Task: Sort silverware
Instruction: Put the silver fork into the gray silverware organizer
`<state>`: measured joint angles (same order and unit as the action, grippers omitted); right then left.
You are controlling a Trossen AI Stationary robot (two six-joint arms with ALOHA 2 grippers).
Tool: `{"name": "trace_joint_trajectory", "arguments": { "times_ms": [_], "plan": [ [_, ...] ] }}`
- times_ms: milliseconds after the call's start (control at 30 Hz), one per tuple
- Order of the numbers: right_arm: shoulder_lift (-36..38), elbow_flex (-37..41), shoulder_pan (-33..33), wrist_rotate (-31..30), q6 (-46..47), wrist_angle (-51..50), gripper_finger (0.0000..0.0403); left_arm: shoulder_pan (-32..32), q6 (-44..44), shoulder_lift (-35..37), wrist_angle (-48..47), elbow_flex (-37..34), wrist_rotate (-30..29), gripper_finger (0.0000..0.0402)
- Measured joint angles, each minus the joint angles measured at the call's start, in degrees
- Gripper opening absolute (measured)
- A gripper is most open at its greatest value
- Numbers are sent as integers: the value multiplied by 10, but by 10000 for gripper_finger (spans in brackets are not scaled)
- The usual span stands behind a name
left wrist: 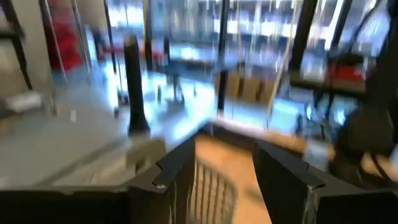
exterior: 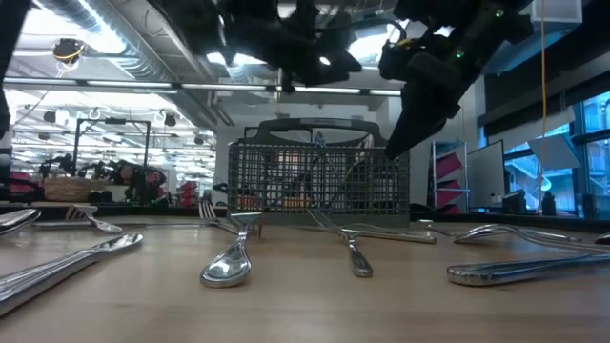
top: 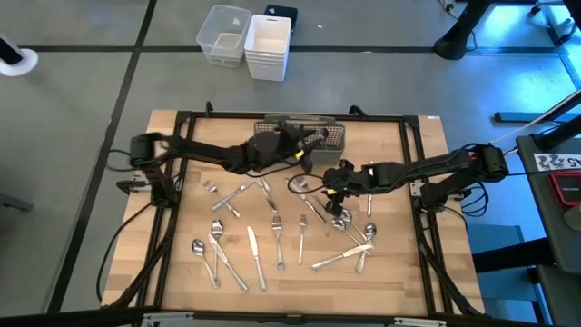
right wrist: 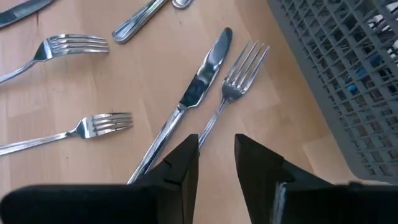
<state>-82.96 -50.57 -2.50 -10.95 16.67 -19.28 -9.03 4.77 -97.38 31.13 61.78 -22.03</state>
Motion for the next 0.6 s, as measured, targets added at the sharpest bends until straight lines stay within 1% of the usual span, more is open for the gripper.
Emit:
{"name": "trace_joint_trajectory", "arguments": {
  "times_ms": [100, 200, 267, 367, 433, 600],
  "plan": [
    [-24, -1, 0, 1, 0, 42, 105, 6, 64, 75, -183, -1, -1, 155],
    [-53, -1, 7, 12, 0, 72, 105, 13, 146, 146, -351, -1, -1, 155],
    [-73, -1, 17, 21, 10, 79, 105, 23, 195, 188, -431, -2, -2, 155],
    [-104, -1, 33, 26, 27, 94, 105, 48, 225, 248, -493, -19, -8, 155],
    [-122, -1, 43, 30, 26, 108, 105, 69, 235, 283, -505, -36, -22, 155],
    [-149, 0, 64, 74, 26, 137, 105, 122, 264, 346, -519, -89, -84, 155]
  ]
}}
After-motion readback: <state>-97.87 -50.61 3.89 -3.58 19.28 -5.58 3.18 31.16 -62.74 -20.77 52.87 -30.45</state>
